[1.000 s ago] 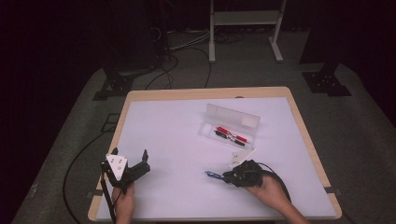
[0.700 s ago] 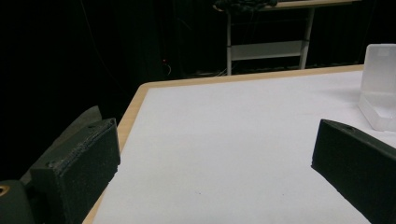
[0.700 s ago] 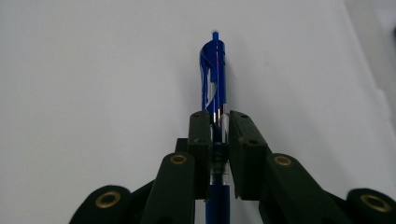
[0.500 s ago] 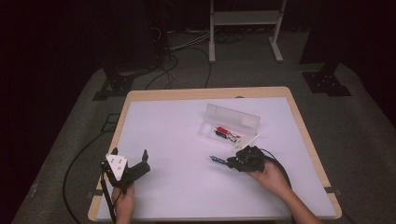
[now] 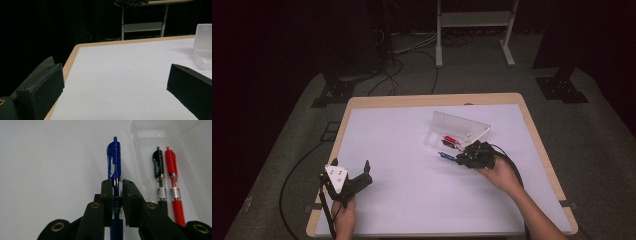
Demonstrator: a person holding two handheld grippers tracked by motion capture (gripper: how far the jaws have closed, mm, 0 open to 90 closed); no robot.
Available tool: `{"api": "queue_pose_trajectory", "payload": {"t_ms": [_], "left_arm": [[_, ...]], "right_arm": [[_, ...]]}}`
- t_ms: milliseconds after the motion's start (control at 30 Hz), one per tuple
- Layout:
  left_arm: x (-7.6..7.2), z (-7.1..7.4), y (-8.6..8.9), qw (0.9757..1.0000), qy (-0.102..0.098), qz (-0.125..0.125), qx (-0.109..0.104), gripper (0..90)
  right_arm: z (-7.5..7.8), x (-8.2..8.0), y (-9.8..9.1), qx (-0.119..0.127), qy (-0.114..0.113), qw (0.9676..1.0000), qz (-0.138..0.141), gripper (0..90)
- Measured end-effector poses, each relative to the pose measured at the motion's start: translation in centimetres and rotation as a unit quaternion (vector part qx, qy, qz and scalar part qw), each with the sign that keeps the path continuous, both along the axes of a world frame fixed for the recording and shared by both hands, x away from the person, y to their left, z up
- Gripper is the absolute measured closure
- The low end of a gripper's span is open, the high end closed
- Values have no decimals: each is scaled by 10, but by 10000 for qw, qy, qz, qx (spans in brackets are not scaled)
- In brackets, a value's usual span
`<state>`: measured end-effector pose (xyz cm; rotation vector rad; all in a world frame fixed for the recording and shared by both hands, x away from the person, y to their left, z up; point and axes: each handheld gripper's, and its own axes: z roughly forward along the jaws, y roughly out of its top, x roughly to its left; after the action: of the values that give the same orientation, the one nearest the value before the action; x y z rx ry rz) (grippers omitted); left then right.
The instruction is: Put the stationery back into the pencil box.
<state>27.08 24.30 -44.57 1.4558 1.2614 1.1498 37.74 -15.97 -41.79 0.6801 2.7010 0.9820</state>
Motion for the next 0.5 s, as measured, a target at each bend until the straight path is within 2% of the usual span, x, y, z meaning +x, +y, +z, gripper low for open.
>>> {"api": "queue_pose_trajectory", "payload": {"t_ms": [267, 300, 500], "left_arm": [[0, 0, -1, 10000, 0, -10, 6, 3], [0, 0, -1, 10000, 1, -6, 15, 3], [1, 0, 0, 10000, 6, -7, -6, 3]], "right_arm": [[4, 19, -5, -21, -24, 9999, -169, 788], [3, 24, -5, -81, -13, 9998, -201, 787], [3, 33, -3, -76, -14, 9997, -244, 787]]}}
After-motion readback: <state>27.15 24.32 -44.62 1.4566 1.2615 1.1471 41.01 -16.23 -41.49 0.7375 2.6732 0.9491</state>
